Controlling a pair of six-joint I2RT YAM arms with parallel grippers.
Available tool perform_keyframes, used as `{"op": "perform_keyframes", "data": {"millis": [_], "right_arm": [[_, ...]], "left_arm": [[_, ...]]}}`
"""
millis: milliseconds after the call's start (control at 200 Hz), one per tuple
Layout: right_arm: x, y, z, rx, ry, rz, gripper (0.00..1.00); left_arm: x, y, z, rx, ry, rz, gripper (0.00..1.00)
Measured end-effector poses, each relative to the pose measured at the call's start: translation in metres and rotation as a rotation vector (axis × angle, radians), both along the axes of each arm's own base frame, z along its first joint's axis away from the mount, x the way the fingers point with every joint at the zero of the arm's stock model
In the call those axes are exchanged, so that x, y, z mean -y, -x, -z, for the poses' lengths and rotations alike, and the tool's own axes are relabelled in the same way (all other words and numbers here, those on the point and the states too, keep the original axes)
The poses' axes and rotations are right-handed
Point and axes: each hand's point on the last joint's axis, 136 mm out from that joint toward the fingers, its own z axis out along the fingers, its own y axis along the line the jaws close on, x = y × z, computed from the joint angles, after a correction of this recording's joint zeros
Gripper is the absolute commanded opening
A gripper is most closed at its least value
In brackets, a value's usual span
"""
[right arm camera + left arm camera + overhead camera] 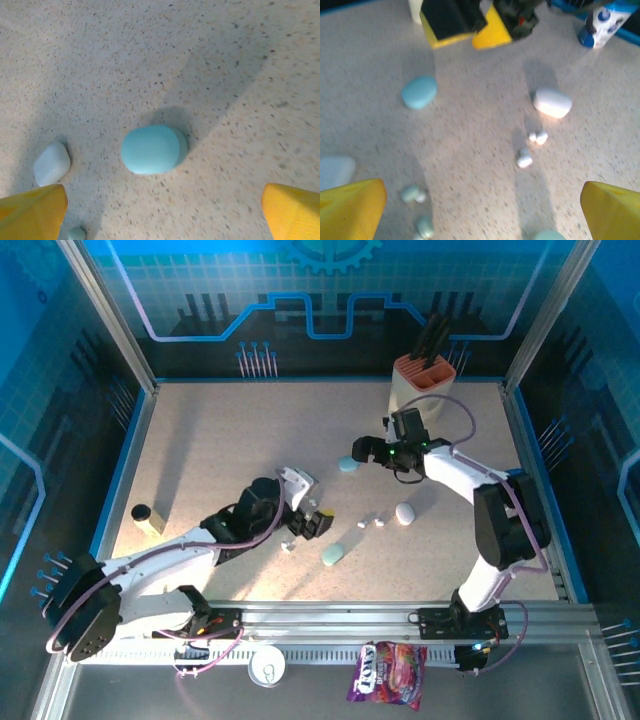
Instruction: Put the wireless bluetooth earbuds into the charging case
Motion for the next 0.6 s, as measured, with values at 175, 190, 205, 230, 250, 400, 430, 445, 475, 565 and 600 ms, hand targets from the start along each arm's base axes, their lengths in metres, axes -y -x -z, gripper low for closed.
{"op": "perform_keyframes", "data": {"millis": [175,190,205,230,250,400,430,445,475,565,600], "right_arm": [[0.018,0.019,0.012,-0.017,0.03,0.017,1.0],[0.02,0.02,0.014,-0.02,0.031,0.02,0.99],[0.021,0.021,0.015,-0.024,0.032,0.021,0.99],[0.024,0.023,0.019,-0.031,0.036,0.025,0.99],[0.025,0.024,0.02,-0.035,0.038,0.027,0.99],[0.033,0.027,0.027,-0.051,0.041,0.041,0.99],[0.033,0.027,0.027,-0.05,0.04,0.042,0.98],[0.033,0.026,0.027,-0.048,0.04,0.043,0.98],[0.033,0.026,0.026,-0.046,0.038,0.042,0.98],[0.032,0.025,0.025,-0.042,0.034,0.035,0.98],[0.032,0.026,0.025,-0.042,0.034,0.033,0.98]], "left_arm": [[0.015,0.034,0.024,-0.11,-0.078,0.0,0.99],[0.017,0.037,0.027,-0.122,-0.088,-0.003,0.99],[0.017,0.038,0.029,-0.132,-0.095,-0.008,0.99],[0.019,0.041,0.034,-0.15,-0.112,-0.014,0.99],[0.02,0.043,0.038,-0.166,-0.124,-0.02,0.99],[0.027,0.058,0.064,-0.269,-0.236,-0.053,0.96],[0.028,0.06,0.069,-0.288,-0.258,-0.058,0.94],[0.028,0.061,0.071,-0.297,-0.267,-0.061,0.94],[0.029,0.064,0.075,-0.316,-0.286,-0.066,0.92],[0.028,0.069,0.085,-0.367,-0.327,-0.089,0.88],[0.028,0.07,0.089,-0.382,-0.341,-0.096,0.88]]}}
